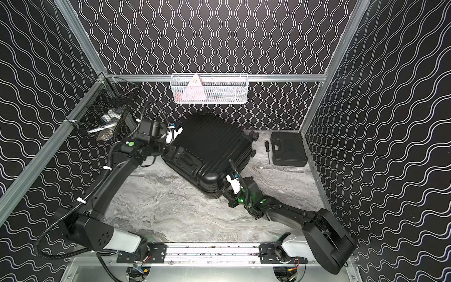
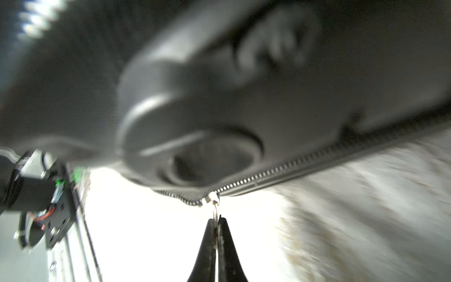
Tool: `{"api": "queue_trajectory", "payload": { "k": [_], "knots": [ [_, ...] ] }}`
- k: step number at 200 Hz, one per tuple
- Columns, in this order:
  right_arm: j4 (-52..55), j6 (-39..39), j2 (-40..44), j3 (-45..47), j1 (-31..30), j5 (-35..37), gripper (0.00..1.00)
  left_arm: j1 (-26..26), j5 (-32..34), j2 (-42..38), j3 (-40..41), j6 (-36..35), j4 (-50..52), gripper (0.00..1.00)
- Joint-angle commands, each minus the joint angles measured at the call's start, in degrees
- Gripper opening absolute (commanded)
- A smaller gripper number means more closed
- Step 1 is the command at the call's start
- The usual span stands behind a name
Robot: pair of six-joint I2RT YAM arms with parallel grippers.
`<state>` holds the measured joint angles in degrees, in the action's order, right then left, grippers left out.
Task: Close the suitcase zippers
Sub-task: Zip the zipper on the suitcase.
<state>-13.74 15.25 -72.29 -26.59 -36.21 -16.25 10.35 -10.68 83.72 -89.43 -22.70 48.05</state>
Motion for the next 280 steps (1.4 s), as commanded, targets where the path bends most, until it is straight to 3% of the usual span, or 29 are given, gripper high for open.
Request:
{"api": "queue_trajectory", "payload": {
  "k": [1, 13, 22, 61, 121, 137, 148, 180, 207, 280],
  "knots": [
    [5.26, -0.25, 0.66, -0.04, 3.37, -1.95, 0.00, -2.79, -19.98, -0.09, -2.14, -29.68, 12.92, 0.92],
    [5.63, -0.58, 0.54, -0.37, 4.27, -2.68, 0.00, -3.14, -22.56, 0.19, -1.85, -44.36, 18.53, 0.92],
    [5.60, -0.66, 0.18, -0.60, 4.71, -3.07, 0.00, -3.15, -21.85, 0.59, -0.56, -49.27, 18.41, 0.92],
    [6.07, -0.57, -0.88, -1.60, 5.53, -4.22, 0.00, -1.25, -20.72, 5.23, -0.48, -52.77, 14.01, 0.87],
    [5.30, -0.12, -0.92, -1.36, 5.53, -5.17, 0.00, 4.32, -6.83, 9.38, 3.53, -56.15, 5.94, 0.77],
    [5.11, -0.02, -0.73, -1.20, 5.53, -5.55, 0.00, 4.59, -6.17, 9.58, 3.98, -56.58, 5.17, 0.74],
    [4.92, -0.11, -0.51, -1.01, 5.53, -5.62, 0.00, 4.82, -6.61, 9.51, 3.91, -56.32, 4.91, 0.71],
    [5.71, -0.69, -0.22, -1.36, 5.53, -5.72, 0.00, 6.41, -5.50, 9.13, 4.99, -56.00, 4.57, 0.42],
    [6.87, -1.54, 0.30, -1.45, 5.53, -6.16, 0.00, 7.25, -6.35, 7.25, 6.08, -54.31, 4.24, 0.25],
    [4.09, -1.38, 4.36, 1.63, 5.27, -10.94, 0.00, 9.73, -6.69, 0.92, 6.19, -30.31, -2.87, 0.23]
  ]
}}
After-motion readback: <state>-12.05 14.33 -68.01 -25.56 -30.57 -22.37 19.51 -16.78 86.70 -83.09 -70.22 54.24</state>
